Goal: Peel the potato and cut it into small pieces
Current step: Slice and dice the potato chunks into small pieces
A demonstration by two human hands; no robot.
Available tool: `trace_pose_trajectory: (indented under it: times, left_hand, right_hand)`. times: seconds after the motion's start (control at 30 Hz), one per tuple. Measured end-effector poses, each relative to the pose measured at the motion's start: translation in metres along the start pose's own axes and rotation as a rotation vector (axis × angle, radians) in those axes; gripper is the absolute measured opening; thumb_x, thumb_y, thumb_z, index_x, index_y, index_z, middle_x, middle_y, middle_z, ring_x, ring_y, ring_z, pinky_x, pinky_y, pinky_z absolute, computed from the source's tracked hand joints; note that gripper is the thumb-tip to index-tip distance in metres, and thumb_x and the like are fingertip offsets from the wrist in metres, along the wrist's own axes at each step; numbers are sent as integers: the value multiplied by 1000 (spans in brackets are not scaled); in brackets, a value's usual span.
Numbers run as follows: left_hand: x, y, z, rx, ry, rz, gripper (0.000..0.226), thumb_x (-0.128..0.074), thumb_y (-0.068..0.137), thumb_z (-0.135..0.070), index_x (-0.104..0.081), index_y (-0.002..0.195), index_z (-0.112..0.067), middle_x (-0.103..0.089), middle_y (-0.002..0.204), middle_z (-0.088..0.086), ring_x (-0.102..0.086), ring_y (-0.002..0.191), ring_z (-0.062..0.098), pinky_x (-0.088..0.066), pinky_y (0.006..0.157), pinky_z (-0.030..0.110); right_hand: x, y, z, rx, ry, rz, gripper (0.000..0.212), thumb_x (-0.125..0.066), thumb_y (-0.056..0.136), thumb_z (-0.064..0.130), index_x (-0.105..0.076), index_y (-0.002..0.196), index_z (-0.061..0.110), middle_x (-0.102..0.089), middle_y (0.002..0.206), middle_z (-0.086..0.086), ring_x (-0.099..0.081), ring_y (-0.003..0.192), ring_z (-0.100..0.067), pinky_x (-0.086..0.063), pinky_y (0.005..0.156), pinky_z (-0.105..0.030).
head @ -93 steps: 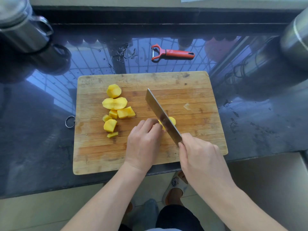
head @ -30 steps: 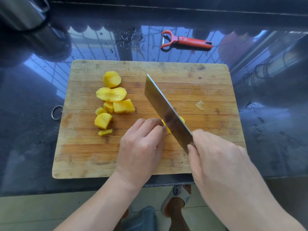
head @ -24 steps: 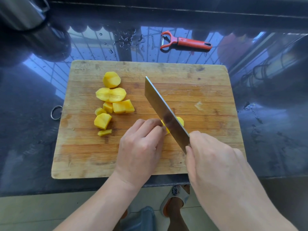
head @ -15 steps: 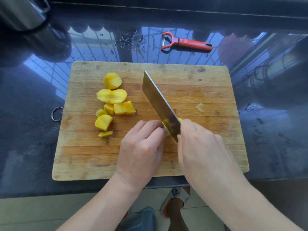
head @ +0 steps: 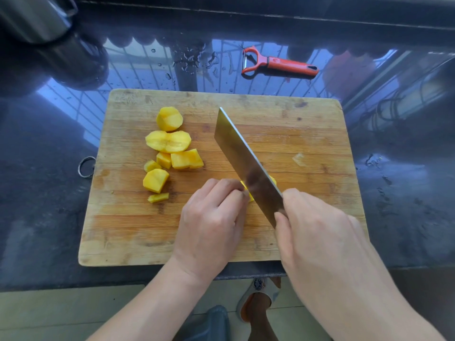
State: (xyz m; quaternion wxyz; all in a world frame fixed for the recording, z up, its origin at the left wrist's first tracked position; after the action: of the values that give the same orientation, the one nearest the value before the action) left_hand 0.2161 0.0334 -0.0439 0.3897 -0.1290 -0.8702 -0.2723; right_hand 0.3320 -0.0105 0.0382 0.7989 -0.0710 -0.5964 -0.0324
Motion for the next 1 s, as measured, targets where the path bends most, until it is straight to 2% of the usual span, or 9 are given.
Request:
trace_pose_trajectory:
  times: [0.13,0.23,0.3,0.5,0.6,0.7,0.83,0.9,1.0]
  left_hand:
    - [0,0,1,5,4,2,17,-64,101,-6,-72,86,-3,-72,101,10,-64,86,27,-55,70,42]
    - [-1,-1,1,9,9,8,16,-64,100,-5,-73,87,-2,-72,101,9,-64,86,27,-55,70,42]
    - [0,0,0,7,7,1,16,-64,100,-5,-73,87,-2,-72,101,10,-64,86,27,-55,70,41]
    - [0,1,0,0,-2,-22,16,-64,99,-3,-73,86,-3,-73,101,9,-63,84,27,-55,70,42]
    - [1,1,1,3,-2,-31,17,-63,100,-4,-73,86,-3,-72,100,9,-63,84,26,-55,69,42]
    - [2,-1,1,13,-19,-27,17,-63,101,-5,-73,87,-2,-72,100,9,-65,86,27,-56,72,41]
    - [2,0,2,17,-23,-25,16,-64,101,-5,-74,89,-1,-72,100,10,-65,89,25,-56,77,38]
    - [3,0,1,17,-21,-36,16,-64,100,-4,-74,88,0,-72,99,10,-64,88,24,-56,78,36]
    - [3,0,1,16,-19,-43,17,-64,100,-5,-74,87,0,-71,97,11,-64,87,25,-56,77,36]
  right_hand:
    - [-2,-6,-3,-25,-57,-8,37,-56,92,21,-23,81,33,-39,65,8,-49,45,-26,-44,36,-41]
    - [-5,-7,-4,-43,-61,-11,48,-66,85,15,-22,83,33,-41,64,7,-50,42,-22,-43,32,-37]
    - [-10,-5,-6,-70,-71,10,51,-70,83,13,-23,83,32,-42,64,7,-45,40,-20,-34,31,-28]
    - [-29,16,2,-54,-124,53,35,-55,99,15,-26,84,29,-40,73,7,-54,51,-29,-16,39,-29]
    - [-33,25,-5,-59,-45,144,27,-44,103,20,-27,83,30,-45,80,7,-55,68,-33,-34,50,-38]
    - [-19,25,-21,-101,-1,90,27,-45,102,26,-31,79,28,-47,74,9,-54,64,-24,-46,55,-42]
    - [-1,23,-34,-105,27,-13,33,-50,96,27,-29,70,28,-42,63,13,-44,55,-6,-38,45,-33]
    - [4,19,-26,-64,38,-30,35,-51,93,27,-25,70,30,-37,60,14,-43,52,-8,-31,44,-32]
    - [4,9,-9,-9,36,-8,32,-48,94,28,-23,75,31,-36,63,15,-49,53,-20,-37,45,-36]
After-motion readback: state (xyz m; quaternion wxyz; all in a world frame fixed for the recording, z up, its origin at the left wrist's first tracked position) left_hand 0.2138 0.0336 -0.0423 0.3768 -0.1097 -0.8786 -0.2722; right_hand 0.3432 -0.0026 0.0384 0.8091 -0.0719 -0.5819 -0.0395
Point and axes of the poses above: each hand's wrist, its own y-axis towards the middle knuckle, its own x-axis out of the back of the hand, z = x × y, the point moved 7 cm from there along y, towards the middle knuckle
